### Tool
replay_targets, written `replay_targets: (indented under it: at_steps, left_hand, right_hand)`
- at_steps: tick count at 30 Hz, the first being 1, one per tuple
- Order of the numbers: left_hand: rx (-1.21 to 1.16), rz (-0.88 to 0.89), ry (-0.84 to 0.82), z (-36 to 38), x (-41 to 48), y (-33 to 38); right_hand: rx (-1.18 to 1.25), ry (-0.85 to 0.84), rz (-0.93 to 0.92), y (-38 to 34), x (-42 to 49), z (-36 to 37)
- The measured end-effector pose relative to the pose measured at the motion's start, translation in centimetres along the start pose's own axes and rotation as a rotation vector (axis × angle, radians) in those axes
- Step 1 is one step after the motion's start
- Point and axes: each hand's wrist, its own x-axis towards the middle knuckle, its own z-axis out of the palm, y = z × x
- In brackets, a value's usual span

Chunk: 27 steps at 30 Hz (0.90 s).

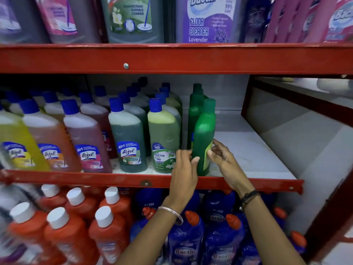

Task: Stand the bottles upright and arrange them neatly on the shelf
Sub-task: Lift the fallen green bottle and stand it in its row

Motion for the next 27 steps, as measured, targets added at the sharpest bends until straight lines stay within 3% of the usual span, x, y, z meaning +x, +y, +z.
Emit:
replay_targets:
  at_steps: [5, 8, 12, 17, 27]
  left_hand:
    - [-0.083, 0.016, -0.033, -0.5, -0.4, -0.9]
    - [-0.137, 0.020, -0.088, -0.6, -0.5, -1.2]
    - [-0.158, 0.044, -0.113, -0.7, -0.7, -1.4]
    - [-0.250, -0.115, -0.083, -0.6, 0.0, -0.7]
    - [-0.226, -0.210, -0.271, 0.3, 2.0, -0.2]
  right_hand:
    - [-0.083, 0.034, -0.026, -0.9, -0.4, 1.9]
    - [0.047, 0.113, -0.031, -0.7, -0.2, 2.6]
    - [0.143, 0.049, -0.079, -0.3, 0.0, 1.4]
    - [0.182, 0.022, -0.080, 0.1, 0.5, -0.3]
    - [0.047, 0.057, -0.119, 0.8, 0.8, -1.1]
